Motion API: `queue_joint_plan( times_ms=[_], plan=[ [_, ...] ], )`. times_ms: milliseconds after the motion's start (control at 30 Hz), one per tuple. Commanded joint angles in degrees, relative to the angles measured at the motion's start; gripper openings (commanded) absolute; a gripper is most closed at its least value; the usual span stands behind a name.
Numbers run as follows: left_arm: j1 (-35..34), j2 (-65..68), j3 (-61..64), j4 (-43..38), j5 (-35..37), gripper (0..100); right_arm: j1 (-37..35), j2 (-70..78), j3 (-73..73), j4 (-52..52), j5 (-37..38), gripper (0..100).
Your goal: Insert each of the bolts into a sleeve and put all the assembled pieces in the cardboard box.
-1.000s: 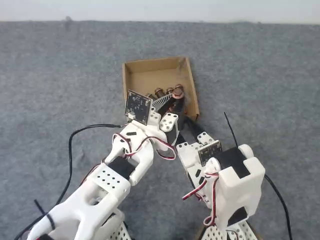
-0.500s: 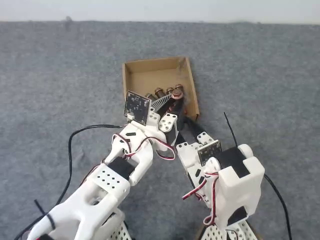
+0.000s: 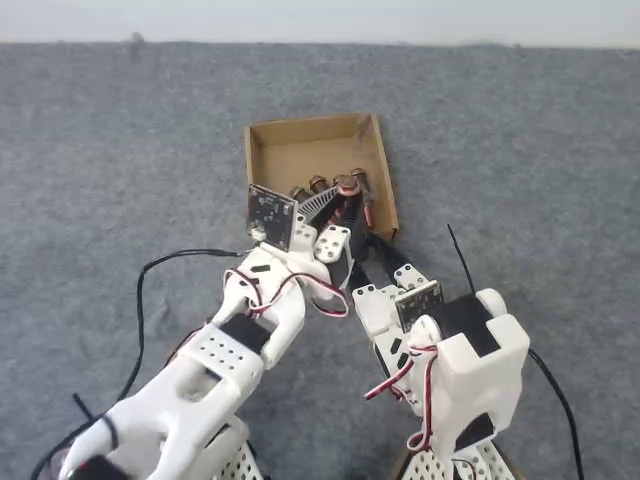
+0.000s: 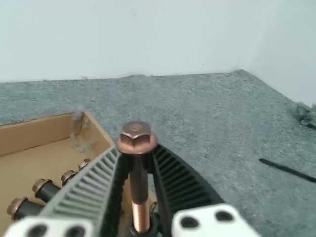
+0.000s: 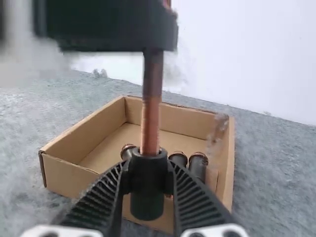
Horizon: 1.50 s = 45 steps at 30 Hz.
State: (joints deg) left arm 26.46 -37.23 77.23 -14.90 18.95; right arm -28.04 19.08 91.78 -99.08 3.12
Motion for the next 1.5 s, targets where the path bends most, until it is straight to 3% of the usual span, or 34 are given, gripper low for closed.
queue_joint_plan(
  times_ms=[0,633,1167,1367,1467],
  plan=[
    [-0.09,5.8,-1.27,-5.54,0.09,1,1.19,-3.91,1.67,-1.8,0.53,0.6],
    [4.66,6.77,3.3,-7.21,-7.74,1,3.3,-3.91,1.32,-1.8,0.35,0.6],
    [4.66,6.86,4.62,-7.03,-7.47,1,3.38,-4.0,1.32,-1.8,0.44,0.6],
    [4.66,6.95,5.49,-6.95,-7.38,14,3.38,-4.0,1.32,-1.8,0.44,0.6],
    [4.66,6.95,5.85,-6.95,-7.38,15,3.38,-4.0,1.32,-1.8,0.53,0.6]
  ],
)
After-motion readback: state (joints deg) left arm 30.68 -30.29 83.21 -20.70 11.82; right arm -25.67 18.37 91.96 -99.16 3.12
